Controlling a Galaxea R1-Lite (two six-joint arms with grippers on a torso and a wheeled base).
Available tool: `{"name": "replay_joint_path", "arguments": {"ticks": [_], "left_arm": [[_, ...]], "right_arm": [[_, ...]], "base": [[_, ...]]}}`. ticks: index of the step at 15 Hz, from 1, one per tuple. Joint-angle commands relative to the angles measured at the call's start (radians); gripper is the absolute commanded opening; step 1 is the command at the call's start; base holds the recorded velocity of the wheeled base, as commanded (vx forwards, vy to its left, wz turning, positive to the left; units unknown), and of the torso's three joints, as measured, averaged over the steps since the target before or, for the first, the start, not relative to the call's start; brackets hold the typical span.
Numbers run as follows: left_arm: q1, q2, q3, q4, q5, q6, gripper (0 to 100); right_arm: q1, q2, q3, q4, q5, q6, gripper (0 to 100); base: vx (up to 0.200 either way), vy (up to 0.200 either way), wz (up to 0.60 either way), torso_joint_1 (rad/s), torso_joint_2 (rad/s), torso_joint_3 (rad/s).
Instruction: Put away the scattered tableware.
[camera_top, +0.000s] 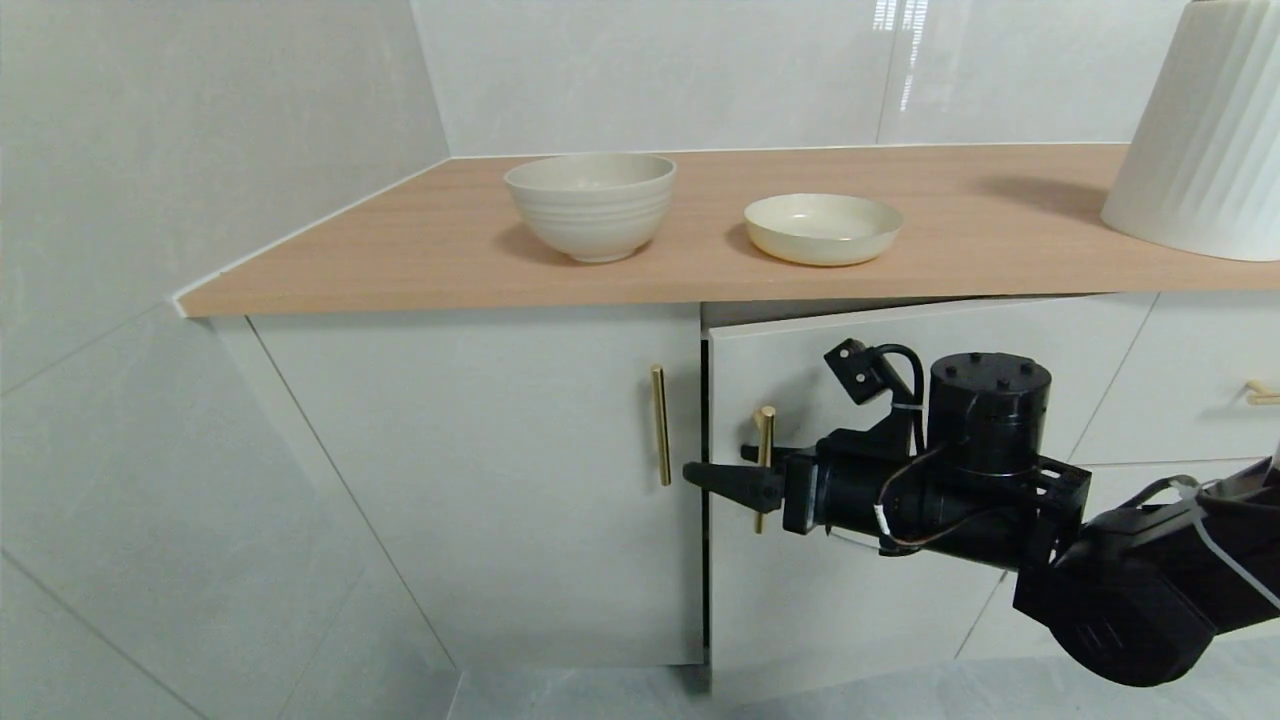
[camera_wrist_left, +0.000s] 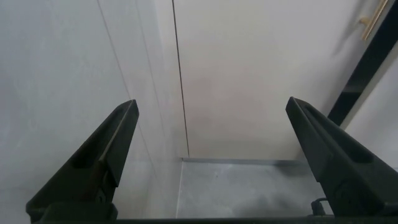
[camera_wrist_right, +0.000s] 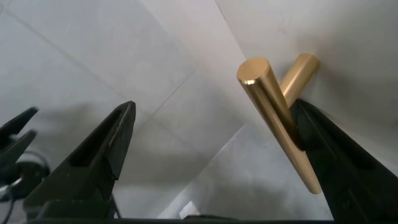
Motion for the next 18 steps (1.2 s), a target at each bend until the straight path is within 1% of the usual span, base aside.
{"name": "replay_joint_path", "arguments": {"ticks": [1,4,5,6,7,9,10,11,12,13,14,15,16,17,18], "left_arm": [[0.0,0.0,0.0,0.0,0.0,0.0,100],[0.0,0.0,0.0,0.0,0.0,0.0,100],[0.0,0.0,0.0,0.0,0.0,0.016,100],[0.0,0.0,0.0,0.001,0.0,0.021,100],[0.0,0.0,0.0,0.0,0.0,0.003,100],[0.0,0.0,0.0,0.0,0.0,-0.002,100],[0.0,0.0,-0.003,-0.005,-0.001,-0.002,100],[-0.003,0.004,-0.046,-0.002,-0.038,0.0,100],[-0.013,0.041,-0.147,0.027,-0.139,0.0,100],[-0.018,0.142,-0.284,0.09,-0.225,-0.002,100],[-0.02,0.21,-0.356,0.127,-0.254,-0.002,100],[-0.023,0.368,-0.457,0.149,-0.311,0.0,100],[-0.023,0.475,-0.508,0.144,-0.365,0.001,100],[-0.023,0.627,-0.581,0.122,-0.426,0.003,100],[-0.023,0.736,-0.624,0.109,-0.455,0.009,100]], "right_arm": [[0.0,-0.033,0.022,0.0,0.02,0.002,100],[0.0,-0.068,0.081,-0.002,0.078,0.001,100],[0.0,-0.087,0.102,-0.002,0.11,0.001,100],[0.0,-0.097,0.122,-0.002,0.127,0.001,100],[0.0,-0.107,0.143,-0.002,0.136,0.001,100],[-0.001,-0.119,0.174,-0.002,0.142,-0.002,100],[-0.001,-0.125,0.191,-0.002,0.142,-0.025,100],[-0.001,-0.136,0.208,-0.002,0.144,-0.041,100],[0.0,-0.143,0.217,-0.002,0.156,-0.051,100],[0.0,-0.153,0.225,-0.002,0.182,-0.054,100],[0.0,-0.159,0.229,-0.002,0.195,-0.054,100],[0.002,-0.168,0.243,-0.002,0.207,-0.054,100],[0.007,-0.171,0.246,-0.002,0.207,-0.056,100],[0.013,-0.174,0.251,-0.002,0.207,-0.056,100],[0.013,-0.179,0.252,-0.002,0.207,-0.057,100]], "base": [[0.0,0.0,0.0,0.0,0.0,0.0],[0.0,0.0,0.0,0.0,0.0,0.0],[0.0,0.0,0.0,0.0,0.0,0.0],[0.0,0.0,0.0,0.0,0.0,0.0],[0.0,0.0,0.0,0.0,0.0,0.0],[0.0,0.0,0.0,0.0,0.0,0.0],[0.0,0.0,0.0,0.0,0.0,0.0],[0.0,0.0,0.0,0.0,0.0,0.0],[0.0,0.0,0.0,0.0,0.0,0.0],[0.0,0.0,0.0,0.0,0.0,0.0],[0.0,0.0,0.0,0.0,0.0,0.0],[0.0,0.0,0.0,0.0,0.0,0.0],[0.0,0.0,0.0,0.0,0.0,0.0],[0.0,0.0,0.0,0.0,0.0,0.0],[0.0,0.0,0.0,0.0,0.0,0.0]]}}
